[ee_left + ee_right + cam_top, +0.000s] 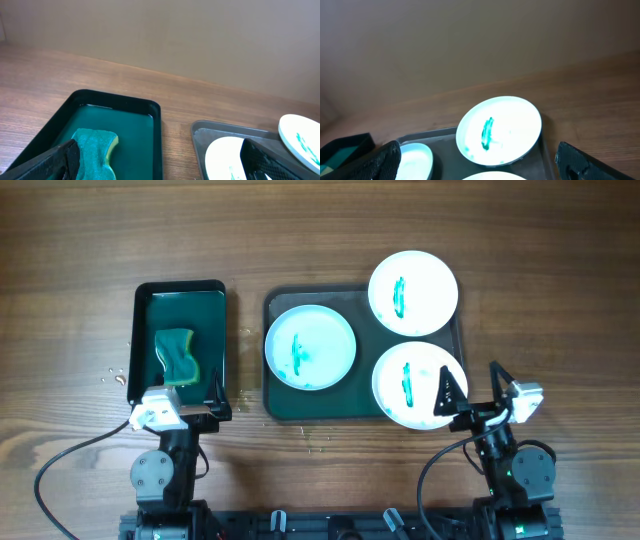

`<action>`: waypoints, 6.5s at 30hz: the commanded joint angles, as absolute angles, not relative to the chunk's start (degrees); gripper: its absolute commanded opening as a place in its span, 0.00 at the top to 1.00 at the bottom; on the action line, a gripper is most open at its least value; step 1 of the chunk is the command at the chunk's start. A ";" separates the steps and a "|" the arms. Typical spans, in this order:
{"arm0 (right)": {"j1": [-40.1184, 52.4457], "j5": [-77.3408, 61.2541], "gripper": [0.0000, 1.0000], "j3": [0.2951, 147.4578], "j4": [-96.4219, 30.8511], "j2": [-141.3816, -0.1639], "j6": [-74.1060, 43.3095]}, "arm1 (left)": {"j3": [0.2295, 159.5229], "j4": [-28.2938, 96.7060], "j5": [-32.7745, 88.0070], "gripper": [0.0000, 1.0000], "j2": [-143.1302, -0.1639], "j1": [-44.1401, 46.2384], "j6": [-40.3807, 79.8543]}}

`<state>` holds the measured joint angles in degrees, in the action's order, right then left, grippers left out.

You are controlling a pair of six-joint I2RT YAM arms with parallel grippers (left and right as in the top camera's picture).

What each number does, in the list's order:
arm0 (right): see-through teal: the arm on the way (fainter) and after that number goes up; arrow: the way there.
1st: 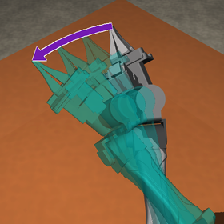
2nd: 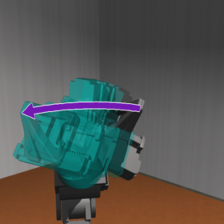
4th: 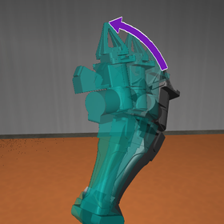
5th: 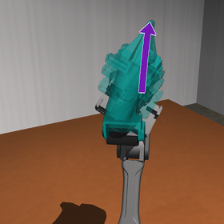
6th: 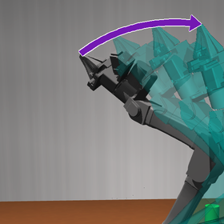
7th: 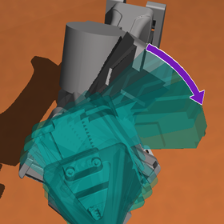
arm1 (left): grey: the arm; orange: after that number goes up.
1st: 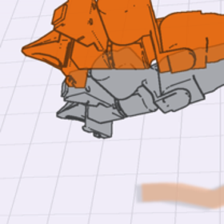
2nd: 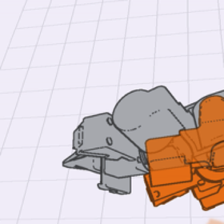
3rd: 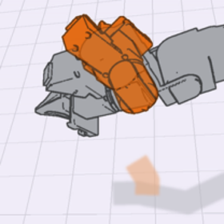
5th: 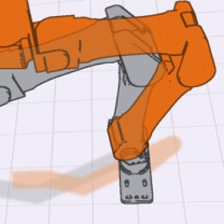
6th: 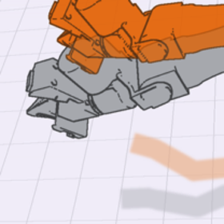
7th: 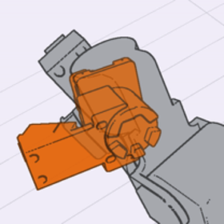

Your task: Clean dirty plates on tray and stack at the side

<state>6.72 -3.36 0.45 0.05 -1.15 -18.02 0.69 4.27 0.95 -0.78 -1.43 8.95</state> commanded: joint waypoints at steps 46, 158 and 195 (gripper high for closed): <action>7.11 -15.55 0.00 50.13 -40.73 -40.34 -16.56 | 54.63 46.85 12.03 0.00 -40.32 -1.06 11.16; 24.03 -19.00 0.96 65.36 -18.92 -112.51 -33.12 | 75.68 54.54 8.49 0.96 -99.70 -11.60 11.25; 23.59 -22.57 0.96 65.36 -22.09 -112.51 -33.17 | 76.05 40.51 16.73 0.96 -115.50 20.75 26.48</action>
<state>23.59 -21.17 64.66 -22.02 -111.44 -32.34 75.70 40.86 11.00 -113.54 20.27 28.64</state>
